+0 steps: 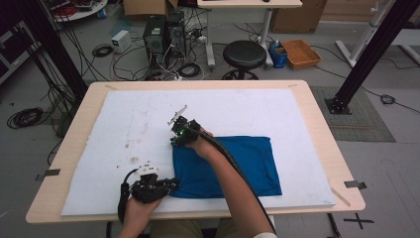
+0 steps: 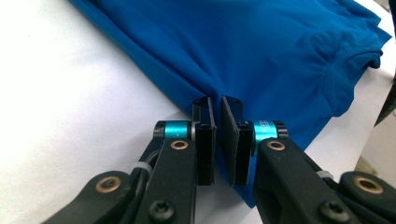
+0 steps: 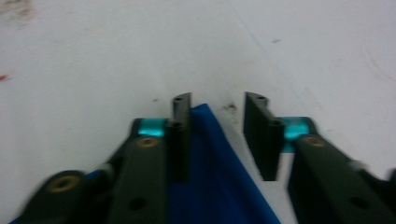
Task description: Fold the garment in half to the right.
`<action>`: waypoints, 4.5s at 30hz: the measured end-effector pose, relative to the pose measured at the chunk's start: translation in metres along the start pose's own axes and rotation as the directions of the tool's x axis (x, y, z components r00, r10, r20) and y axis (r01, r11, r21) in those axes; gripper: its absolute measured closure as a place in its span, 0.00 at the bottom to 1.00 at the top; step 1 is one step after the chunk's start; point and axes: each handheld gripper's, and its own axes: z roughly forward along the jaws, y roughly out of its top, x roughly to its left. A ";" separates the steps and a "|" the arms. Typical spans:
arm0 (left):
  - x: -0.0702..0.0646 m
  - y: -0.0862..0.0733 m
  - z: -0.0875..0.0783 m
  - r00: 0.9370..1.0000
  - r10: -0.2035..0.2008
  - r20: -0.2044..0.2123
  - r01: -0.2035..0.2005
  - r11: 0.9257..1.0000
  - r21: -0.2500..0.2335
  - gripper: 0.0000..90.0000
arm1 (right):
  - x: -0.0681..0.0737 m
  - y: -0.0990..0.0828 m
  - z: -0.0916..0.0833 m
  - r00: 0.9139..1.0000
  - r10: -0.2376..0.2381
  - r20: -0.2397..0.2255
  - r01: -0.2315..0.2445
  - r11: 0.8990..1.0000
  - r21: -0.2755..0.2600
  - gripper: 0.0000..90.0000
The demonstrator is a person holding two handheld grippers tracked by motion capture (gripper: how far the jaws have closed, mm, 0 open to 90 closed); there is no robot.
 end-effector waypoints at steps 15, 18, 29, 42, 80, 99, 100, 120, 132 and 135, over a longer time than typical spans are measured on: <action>-0.003 0.008 -0.008 0.994 -0.030 0.106 0.038 0.996 -0.080 0.94 | -0.008 -0.004 -0.035 0.999 0.032 -0.043 -0.037 0.992 -0.120 0.98; -0.009 0.012 -0.009 0.986 -0.022 0.167 0.042 0.992 -0.120 0.95 | -0.013 -0.012 -0.052 0.998 0.052 -0.044 -0.059 0.984 -0.169 0.98; -0.030 0.035 0.014 0.953 -0.001 0.302 0.043 0.990 -0.132 0.95 | -0.033 -0.065 -0.096 0.984 0.171 -0.044 -0.176 0.941 -0.289 0.98; -0.069 0.081 0.070 0.931 0.025 0.365 -0.006 0.999 -0.052 0.95 | -0.064 -0.126 -0.139 0.950 0.311 0.011 -0.285 0.884 -0.370 0.98; -0.152 0.118 0.188 0.919 0.076 0.387 -0.110 0.992 0.067 0.83 | -0.092 -0.246 -0.194 0.840 0.503 0.204 -0.405 0.831 -0.380 0.90; -0.018 0.106 0.063 0.973 0.230 -0.036 -0.232 0.951 -0.204 0.34 | -0.025 -0.262 -0.223 0.877 0.404 0.259 -0.304 0.886 -0.350 0.72; -0.010 0.101 0.056 0.975 0.216 -0.047 -0.221 0.954 -0.203 0.34 | -0.019 -0.262 -0.221 0.889 0.389 0.240 -0.300 0.893 -0.335 0.73; 0.044 0.055 -0.003 0.988 0.120 -0.096 -0.140 0.958 -0.249 0.34 | 0.010 -0.283 -0.226 0.876 0.370 0.308 -0.361 0.928 -0.090 0.67; 0.044 0.053 0.002 0.989 0.126 -0.081 -0.141 0.962 -0.232 0.34 | -0.054 -0.221 -0.178 0.846 0.446 0.291 -0.394 0.892 -0.221 0.88; 0.045 0.052 0.001 0.990 0.120 -0.080 -0.135 0.963 -0.234 0.34 | -0.077 -0.223 -0.162 0.799 0.480 0.362 -0.457 0.876 -0.154 0.88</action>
